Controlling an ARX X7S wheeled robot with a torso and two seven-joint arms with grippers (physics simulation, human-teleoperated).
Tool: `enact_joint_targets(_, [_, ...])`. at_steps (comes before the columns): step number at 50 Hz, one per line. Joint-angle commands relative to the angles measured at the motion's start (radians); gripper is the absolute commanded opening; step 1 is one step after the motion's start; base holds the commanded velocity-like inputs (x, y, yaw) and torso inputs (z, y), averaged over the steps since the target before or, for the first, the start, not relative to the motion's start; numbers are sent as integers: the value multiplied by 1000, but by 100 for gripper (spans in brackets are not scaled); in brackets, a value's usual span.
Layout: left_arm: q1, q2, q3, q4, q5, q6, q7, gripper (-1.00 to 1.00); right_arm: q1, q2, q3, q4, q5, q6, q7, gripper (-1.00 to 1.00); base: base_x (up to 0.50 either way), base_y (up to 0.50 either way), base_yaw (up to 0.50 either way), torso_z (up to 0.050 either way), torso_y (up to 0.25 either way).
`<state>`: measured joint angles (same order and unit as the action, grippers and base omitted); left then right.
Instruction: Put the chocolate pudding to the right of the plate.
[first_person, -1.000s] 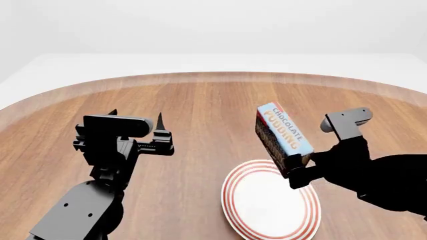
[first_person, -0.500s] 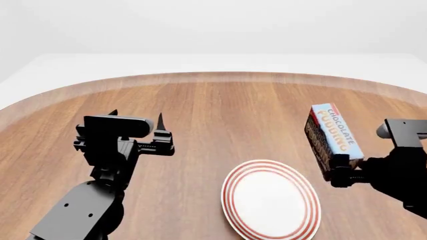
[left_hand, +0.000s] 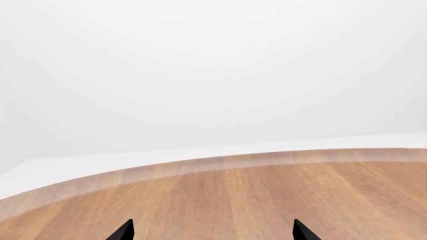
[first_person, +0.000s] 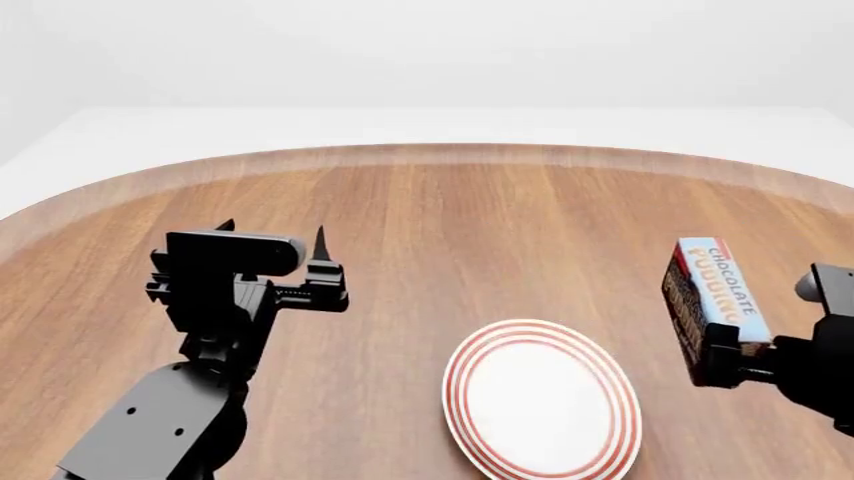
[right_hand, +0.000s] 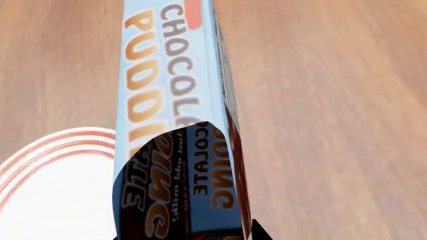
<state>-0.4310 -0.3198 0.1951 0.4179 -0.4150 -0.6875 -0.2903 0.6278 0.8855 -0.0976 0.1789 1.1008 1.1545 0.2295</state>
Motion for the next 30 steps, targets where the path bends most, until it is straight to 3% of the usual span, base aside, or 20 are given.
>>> enact_joint_targets(1, [2, -3, 2, 0, -3, 3, -3, 100, 6, -12, -44, 92, -70, -52, -58, -100, 0, 0, 0, 0, 0])
enact_joint_targets(30, [10, -9, 8, -5, -9, 14, -9, 100, -20, -29, -104, 269, -169, -144, -109, -100, 0, 0, 0, 0, 0])
